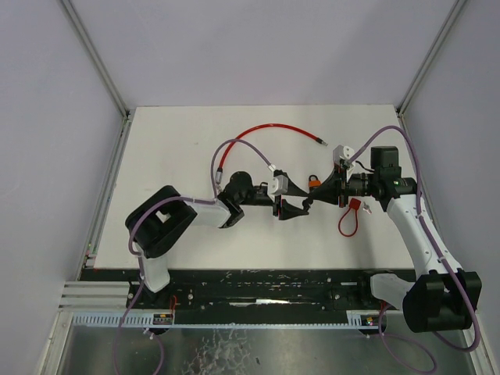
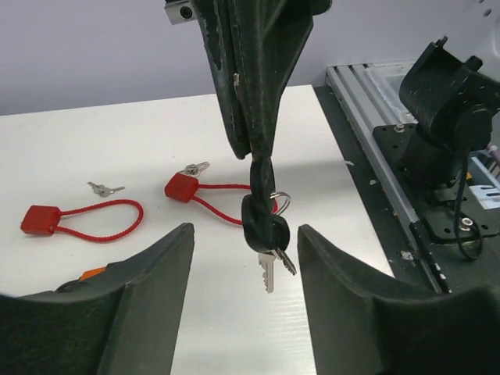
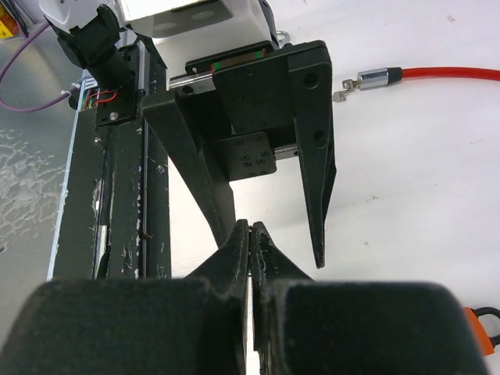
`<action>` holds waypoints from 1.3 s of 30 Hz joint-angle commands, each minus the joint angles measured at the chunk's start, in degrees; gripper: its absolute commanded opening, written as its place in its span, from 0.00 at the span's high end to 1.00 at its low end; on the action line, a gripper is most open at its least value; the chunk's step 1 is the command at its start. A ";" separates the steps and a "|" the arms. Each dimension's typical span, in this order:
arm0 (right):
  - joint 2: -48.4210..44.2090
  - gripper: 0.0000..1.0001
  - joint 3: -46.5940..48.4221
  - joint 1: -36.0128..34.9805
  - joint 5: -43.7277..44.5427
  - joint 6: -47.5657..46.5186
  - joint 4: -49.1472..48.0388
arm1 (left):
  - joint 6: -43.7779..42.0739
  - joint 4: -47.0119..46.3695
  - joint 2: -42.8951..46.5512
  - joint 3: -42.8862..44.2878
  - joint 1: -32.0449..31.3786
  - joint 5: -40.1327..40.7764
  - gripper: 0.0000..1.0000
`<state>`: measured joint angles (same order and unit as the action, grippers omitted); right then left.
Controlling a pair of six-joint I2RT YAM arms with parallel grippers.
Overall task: Lock with the key
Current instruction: Adjust the key.
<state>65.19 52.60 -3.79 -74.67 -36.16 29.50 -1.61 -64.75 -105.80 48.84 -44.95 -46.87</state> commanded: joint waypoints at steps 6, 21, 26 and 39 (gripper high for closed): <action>-0.83 1.00 0.24 0.23 -1.34 1.18 -0.33 | 3.74 -13.95 -0.31 -3.98 0.73 -3.41 0.62; -0.41 1.00 -0.02 0.28 -1.86 1.05 -0.25 | -0.78 -7.57 2.49 -4.72 1.81 9.94 0.99; -0.16 1.00 0.11 0.37 -1.30 1.32 -0.40 | -4.23 -1.72 5.81 -6.88 1.54 21.07 0.66; 0.38 1.00 -0.20 0.36 -0.14 1.12 -0.71 | 22.46 -26.77 2.78 -7.21 4.45 -2.94 0.49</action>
<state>65.54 52.38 -3.68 -74.41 -35.53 29.30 8.60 -81.32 -99.72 37.39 -40.18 -41.58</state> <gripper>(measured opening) 0.011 0.502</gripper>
